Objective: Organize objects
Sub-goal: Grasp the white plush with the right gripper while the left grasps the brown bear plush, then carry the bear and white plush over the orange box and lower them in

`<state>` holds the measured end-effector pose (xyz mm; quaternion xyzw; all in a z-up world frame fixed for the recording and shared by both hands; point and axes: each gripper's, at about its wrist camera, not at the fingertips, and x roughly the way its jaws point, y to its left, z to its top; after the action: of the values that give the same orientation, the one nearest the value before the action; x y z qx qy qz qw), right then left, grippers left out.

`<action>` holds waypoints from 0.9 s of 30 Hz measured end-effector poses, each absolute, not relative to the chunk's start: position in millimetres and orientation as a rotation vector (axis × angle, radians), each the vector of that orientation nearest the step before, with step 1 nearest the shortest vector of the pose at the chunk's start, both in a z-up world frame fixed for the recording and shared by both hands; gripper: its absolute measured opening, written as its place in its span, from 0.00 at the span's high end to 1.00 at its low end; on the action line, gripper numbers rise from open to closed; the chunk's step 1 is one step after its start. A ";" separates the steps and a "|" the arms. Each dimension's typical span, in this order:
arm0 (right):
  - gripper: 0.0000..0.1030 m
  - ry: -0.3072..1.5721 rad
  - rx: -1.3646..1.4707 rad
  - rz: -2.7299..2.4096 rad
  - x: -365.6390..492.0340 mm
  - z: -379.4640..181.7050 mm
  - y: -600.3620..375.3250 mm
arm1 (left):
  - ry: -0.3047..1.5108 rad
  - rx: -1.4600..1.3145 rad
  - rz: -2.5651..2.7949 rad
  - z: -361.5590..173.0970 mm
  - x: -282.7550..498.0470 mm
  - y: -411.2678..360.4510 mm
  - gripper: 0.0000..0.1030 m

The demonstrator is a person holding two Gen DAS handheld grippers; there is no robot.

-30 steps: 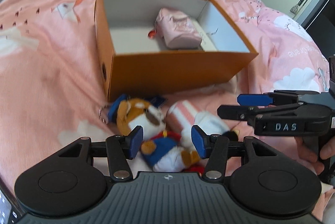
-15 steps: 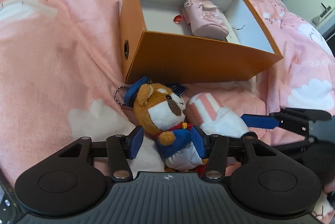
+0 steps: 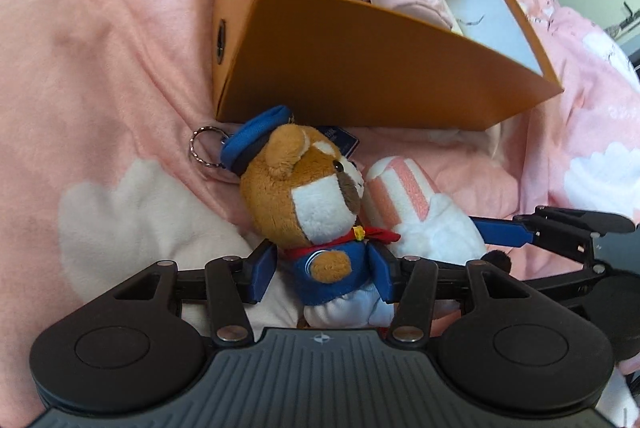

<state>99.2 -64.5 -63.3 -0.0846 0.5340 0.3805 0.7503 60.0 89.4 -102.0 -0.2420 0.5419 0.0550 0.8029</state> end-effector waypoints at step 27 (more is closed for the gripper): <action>0.43 0.988 0.153 0.864 128.4 27.5 -118.5 | 0.913 -0.405 -0.025 15.7 63.7 84.1 0.59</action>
<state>128.4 -118.5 27.5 0.0712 0.4589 0.4013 0.7895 63.7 84.1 15.7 -0.1941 0.4376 -0.0119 0.8779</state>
